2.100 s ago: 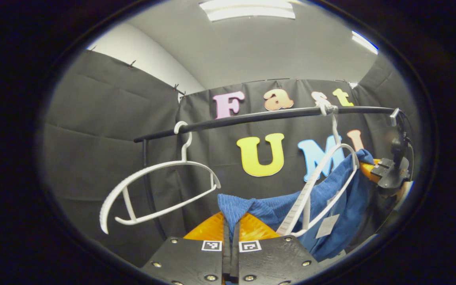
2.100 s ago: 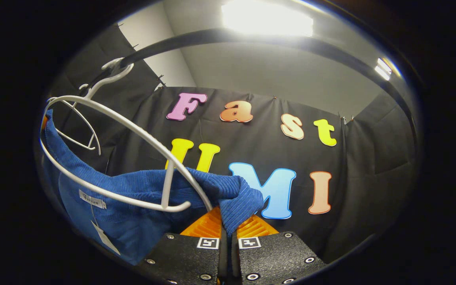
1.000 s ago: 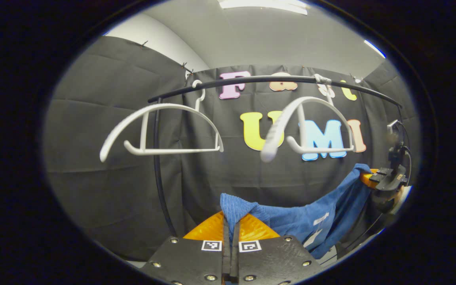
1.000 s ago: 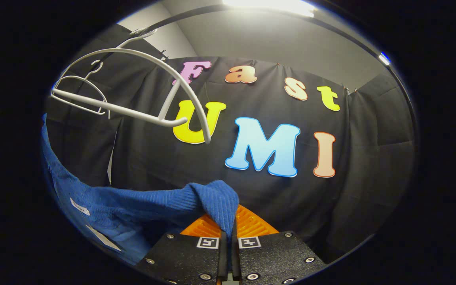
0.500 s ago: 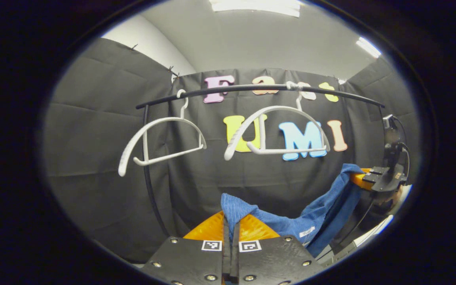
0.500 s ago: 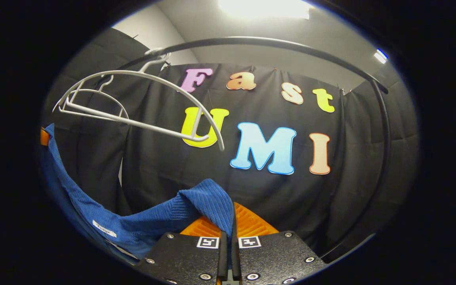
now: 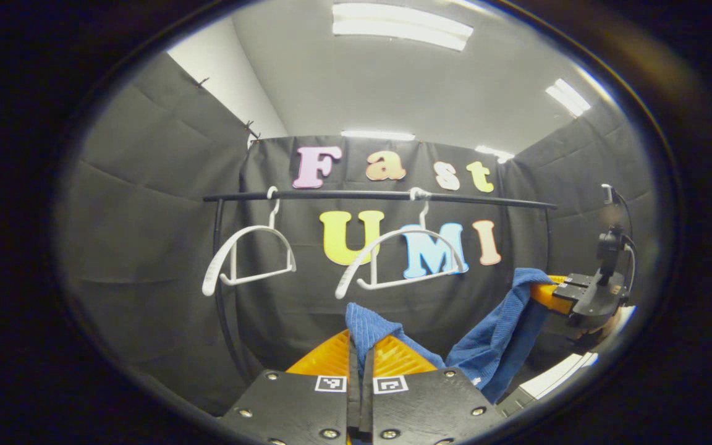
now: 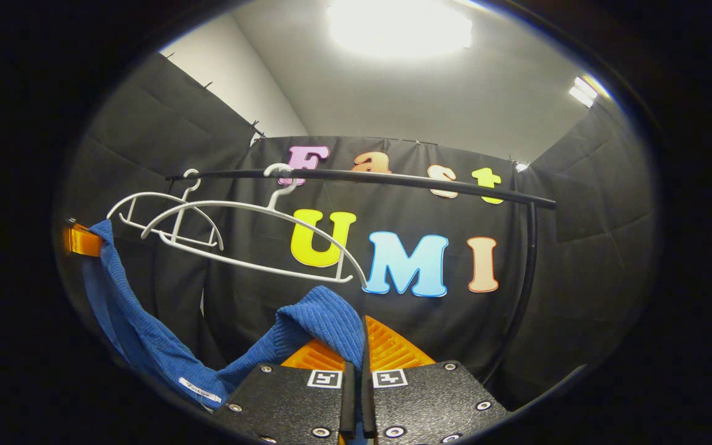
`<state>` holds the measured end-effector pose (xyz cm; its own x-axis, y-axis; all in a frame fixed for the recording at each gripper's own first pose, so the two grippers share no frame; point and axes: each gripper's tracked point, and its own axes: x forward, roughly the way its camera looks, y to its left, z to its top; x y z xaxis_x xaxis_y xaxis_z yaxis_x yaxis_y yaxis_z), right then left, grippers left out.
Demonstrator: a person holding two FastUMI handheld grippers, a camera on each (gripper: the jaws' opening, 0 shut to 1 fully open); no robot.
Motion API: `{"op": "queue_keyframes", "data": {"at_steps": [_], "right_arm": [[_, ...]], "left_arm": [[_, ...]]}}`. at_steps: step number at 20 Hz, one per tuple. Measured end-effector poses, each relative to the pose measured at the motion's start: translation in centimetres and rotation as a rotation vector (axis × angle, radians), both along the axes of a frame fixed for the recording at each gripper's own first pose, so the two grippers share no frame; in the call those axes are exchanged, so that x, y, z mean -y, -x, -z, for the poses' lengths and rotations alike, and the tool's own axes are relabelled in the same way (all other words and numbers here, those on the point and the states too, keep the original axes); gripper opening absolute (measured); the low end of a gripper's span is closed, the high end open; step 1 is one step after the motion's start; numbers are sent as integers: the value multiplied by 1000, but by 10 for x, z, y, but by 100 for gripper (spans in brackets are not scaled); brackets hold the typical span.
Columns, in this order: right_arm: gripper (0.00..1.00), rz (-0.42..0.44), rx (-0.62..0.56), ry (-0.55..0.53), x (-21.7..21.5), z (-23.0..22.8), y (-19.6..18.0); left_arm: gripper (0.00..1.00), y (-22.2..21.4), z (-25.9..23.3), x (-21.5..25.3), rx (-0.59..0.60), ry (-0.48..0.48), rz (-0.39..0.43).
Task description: Grasp the clothes on the hanger with both hands and then place them into the laundry hamper below.
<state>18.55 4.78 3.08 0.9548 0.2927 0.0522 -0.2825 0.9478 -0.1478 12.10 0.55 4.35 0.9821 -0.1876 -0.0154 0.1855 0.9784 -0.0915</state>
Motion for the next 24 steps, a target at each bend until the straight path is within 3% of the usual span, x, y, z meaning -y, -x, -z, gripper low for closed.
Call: {"op": "queue_keyframes", "data": {"at_steps": [3, 9, 14, 15, 24], "right_arm": [[4, 7, 4, -7, -5, -7, 29], [4, -34, -64, 1, -26, 18, 88], [4, -89, -142, 10, -48, 57, 121], [4, -94, -162, 14, -51, 69, 123], [4, -69, -390, 21, -52, 182, 138]], "left_arm": [[5, 9, -7, 23, 23, 26, 70], [2, 47, 8, 59, -3, 76, 166], [5, 65, 43, 77, -57, 81, 186], [0, 67, 53, 81, -71, 82, 188], [0, 79, 174, 92, -255, 56, 169]]}}
